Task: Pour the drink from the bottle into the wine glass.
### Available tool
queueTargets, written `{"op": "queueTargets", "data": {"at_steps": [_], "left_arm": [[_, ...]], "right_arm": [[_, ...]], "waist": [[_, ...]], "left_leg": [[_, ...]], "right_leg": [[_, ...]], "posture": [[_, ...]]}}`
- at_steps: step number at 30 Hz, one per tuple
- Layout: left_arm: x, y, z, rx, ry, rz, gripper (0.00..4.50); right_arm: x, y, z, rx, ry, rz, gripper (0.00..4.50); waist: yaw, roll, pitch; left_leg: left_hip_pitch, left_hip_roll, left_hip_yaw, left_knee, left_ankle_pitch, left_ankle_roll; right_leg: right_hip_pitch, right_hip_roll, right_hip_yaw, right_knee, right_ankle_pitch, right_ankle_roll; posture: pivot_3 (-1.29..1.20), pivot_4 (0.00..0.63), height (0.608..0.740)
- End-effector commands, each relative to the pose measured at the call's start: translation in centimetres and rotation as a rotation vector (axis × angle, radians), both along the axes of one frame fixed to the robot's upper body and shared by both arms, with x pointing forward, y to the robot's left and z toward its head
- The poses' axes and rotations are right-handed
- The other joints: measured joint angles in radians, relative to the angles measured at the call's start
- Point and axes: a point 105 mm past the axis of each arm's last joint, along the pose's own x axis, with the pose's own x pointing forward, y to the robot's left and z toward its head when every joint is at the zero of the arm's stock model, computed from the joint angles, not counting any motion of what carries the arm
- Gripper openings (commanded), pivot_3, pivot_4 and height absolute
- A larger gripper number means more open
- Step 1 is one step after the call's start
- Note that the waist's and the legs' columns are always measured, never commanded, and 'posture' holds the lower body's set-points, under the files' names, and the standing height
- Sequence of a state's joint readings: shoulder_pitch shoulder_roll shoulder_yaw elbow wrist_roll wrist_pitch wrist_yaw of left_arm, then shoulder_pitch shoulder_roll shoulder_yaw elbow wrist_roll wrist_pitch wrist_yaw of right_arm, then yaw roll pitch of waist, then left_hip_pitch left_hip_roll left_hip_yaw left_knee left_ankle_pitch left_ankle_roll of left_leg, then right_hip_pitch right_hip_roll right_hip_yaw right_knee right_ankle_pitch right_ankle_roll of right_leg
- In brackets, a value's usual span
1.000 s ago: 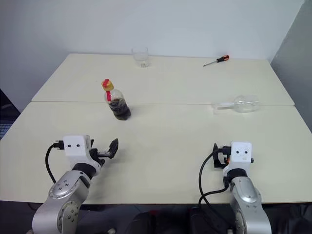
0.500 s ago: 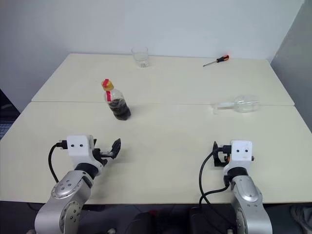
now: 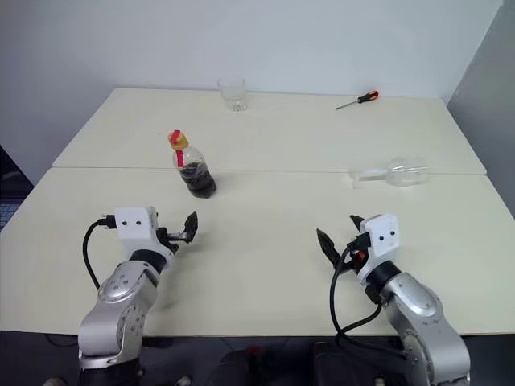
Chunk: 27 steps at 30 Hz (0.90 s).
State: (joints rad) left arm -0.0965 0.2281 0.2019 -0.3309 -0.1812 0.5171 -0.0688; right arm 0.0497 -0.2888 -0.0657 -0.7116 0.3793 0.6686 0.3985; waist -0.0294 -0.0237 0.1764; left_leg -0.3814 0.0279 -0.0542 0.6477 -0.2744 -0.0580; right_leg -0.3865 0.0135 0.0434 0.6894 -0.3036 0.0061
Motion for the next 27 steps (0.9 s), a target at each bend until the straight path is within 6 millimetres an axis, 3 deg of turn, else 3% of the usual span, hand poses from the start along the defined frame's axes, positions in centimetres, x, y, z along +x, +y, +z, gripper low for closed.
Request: {"op": "queueTargets", "data": {"at_steps": [1, 8, 17, 27], "left_arm": [[1.1, -0.6, 1.3, 0.026, -0.078, -0.027, 4.49], [3.1, -0.8, 1.1, -0.023, -0.094, -0.028, 4.49], [4.3, -1.0, 1.3, 0.001, -0.113, -0.06, 4.49], [5.7, -0.9, 1.9, 0.03, -0.143, -0.085, 4.49]], "right_arm": [[-0.5, 0.7, 2.2, 0.04, -0.055, 0.109, 4.5], [-0.7, 2.4, 4.4, 0.104, -0.08, 0.254, 4.5], [-2.6, 4.4, 6.9, 0.168, -0.077, 0.438, 4.5], [-2.5, 4.9, 8.0, 0.179, -0.091, 0.447, 4.5]], "waist": [[0.0, 0.0, 0.0], [0.0, 0.0, 0.0], [0.001, 0.0, 0.0], [0.0, 0.0, 0.0]], "left_leg": [[0.0, 0.0, 0.0, 0.0, 0.0, 0.0], [0.0, 0.0, 0.0, 0.0, 0.0, 0.0], [-0.001, 0.0, -0.001, 0.0, 0.0, 0.0], [-0.001, 0.0, -0.001, 0.0, 0.0, 0.0]], "right_leg": [[0.0, 0.0, 0.0, 0.0, 0.0, 0.0], [0.0, 0.0, -0.001, 0.001, 0.0, 0.0], [0.0, 0.0, -0.001, 0.001, 0.0, 0.0], [0.0, 0.0, -0.002, 0.001, 0.0, 0.0]], "posture": [[0.0, 0.15, 0.74], [0.0, 0.15, 0.74], [0.0, 0.15, 0.74], [0.0, 0.15, 0.74]]}}
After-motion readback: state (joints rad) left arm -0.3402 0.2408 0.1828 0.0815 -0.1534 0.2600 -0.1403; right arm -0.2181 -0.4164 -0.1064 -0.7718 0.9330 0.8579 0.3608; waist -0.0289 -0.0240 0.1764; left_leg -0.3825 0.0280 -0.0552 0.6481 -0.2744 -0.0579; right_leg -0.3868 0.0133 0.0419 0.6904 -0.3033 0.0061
